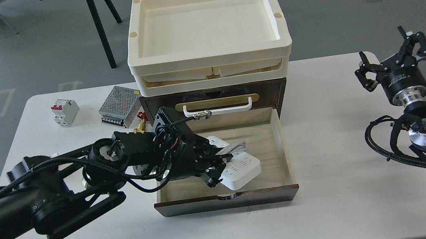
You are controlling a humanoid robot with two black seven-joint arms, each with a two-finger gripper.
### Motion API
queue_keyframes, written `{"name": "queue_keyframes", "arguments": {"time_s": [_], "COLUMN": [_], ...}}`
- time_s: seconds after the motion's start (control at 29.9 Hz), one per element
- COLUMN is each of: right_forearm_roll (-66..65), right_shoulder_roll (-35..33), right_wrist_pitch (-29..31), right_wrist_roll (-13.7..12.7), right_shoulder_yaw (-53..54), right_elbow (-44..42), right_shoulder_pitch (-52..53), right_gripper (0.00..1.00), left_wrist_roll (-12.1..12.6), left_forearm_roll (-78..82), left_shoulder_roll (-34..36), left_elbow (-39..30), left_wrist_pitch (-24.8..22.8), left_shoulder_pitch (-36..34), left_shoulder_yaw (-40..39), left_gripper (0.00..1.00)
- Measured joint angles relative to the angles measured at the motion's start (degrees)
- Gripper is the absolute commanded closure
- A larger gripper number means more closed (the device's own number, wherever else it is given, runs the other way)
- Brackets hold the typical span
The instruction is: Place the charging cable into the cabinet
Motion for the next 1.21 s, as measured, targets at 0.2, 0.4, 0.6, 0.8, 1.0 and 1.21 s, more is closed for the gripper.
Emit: {"name": "queue_keyframes", "arguments": {"time_s": [0.2,0.4,0.6,0.8,1.0,1.21], "right_forearm_roll": [0.0,0.0,0.0,0.0,0.0,0.0], "right_shoulder_roll": [0.0,0.0,0.0,0.0,0.0,0.0], "right_wrist_pitch": [0.0,0.0,0.0,0.0,0.01,0.01], "right_wrist_roll": [0.0,0.0,0.0,0.0,0.0,0.0], "right_shoulder_yaw": [0.0,0.0,0.0,0.0,0.0,0.0], "right_elbow": [0.09,0.09,0.07,0.01,-0.01,-0.01], "right_shoulder_pitch": [-0.08,-0.09,-0.09,-0.09,-0.09,-0.08], "right_gripper": [0.0,0.0,0.0,0.0,0.0,0.0], "left_wrist_roll": [1.3,5.11,6.9,6.34,3.79,2.35], "left_forearm_roll": [0.51,0.53,0.52,0.52,-5.6,-31.73], "left_shoulder_roll": [-1.55,-3.57,-5.74,-5.48,-5.37,-8.96], "left_elbow": [1.82,6.24,7.37,6.11,1.71,-0.4], "left_wrist_pitch": [0.0,0.0,0.41,1.95,3.6,5.94], "left_shoulder_pitch": [0.13,0.93,1.38,1.63,2.48,3.42], "left_shoulder_yaw": [-0.95,-0.84,-1.58,-1.9,-5.31,-17.34], "left_gripper": [0.94,0.89,0.49,0.24,0.14,0.01]}}
